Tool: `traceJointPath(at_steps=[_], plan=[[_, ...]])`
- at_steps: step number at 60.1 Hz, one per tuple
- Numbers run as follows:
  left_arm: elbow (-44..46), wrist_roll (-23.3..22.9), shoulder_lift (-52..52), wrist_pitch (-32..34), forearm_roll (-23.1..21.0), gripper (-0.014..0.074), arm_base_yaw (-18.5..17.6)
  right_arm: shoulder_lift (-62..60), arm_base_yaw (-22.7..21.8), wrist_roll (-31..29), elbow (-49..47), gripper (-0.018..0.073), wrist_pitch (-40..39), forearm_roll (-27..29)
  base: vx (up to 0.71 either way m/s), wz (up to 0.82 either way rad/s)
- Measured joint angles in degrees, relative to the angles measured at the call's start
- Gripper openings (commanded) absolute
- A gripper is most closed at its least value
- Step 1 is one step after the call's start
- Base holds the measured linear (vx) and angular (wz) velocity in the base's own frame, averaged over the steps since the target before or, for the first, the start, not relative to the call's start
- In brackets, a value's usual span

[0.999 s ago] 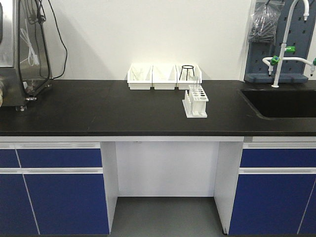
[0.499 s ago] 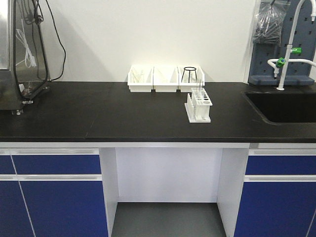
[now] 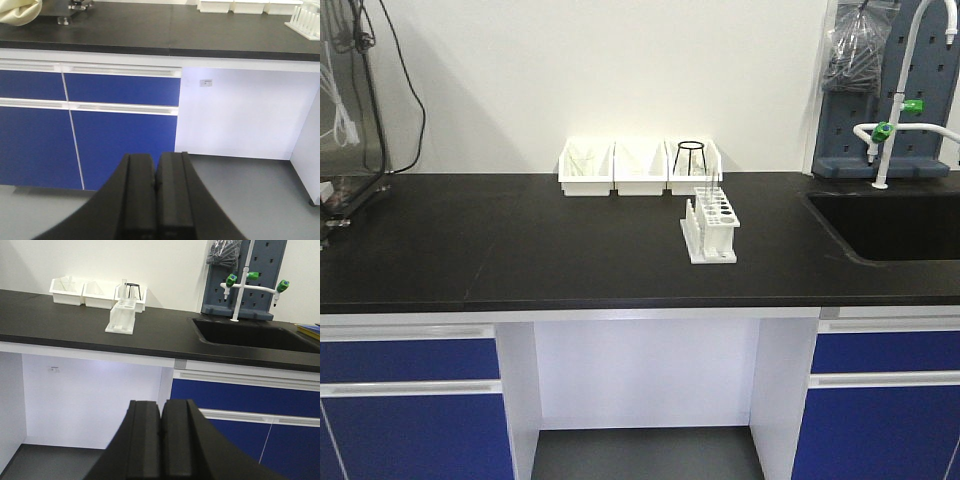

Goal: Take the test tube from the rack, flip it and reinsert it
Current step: 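Drive the base forward toward the white test-tube rack on the bench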

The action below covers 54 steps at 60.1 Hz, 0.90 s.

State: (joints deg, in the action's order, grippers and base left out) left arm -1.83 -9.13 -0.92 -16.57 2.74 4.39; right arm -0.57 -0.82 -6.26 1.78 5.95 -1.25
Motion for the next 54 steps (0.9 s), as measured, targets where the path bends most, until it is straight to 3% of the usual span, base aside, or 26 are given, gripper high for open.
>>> traceJointPath(at_steps=[54], plan=[[0.0, 0.0, 0.0, 0.0, 0.0, -0.0006, 0.0, 0.0, 0.0, 0.0, 0.0, -0.0012, 0.0, 0.0, 0.25, 0.04]])
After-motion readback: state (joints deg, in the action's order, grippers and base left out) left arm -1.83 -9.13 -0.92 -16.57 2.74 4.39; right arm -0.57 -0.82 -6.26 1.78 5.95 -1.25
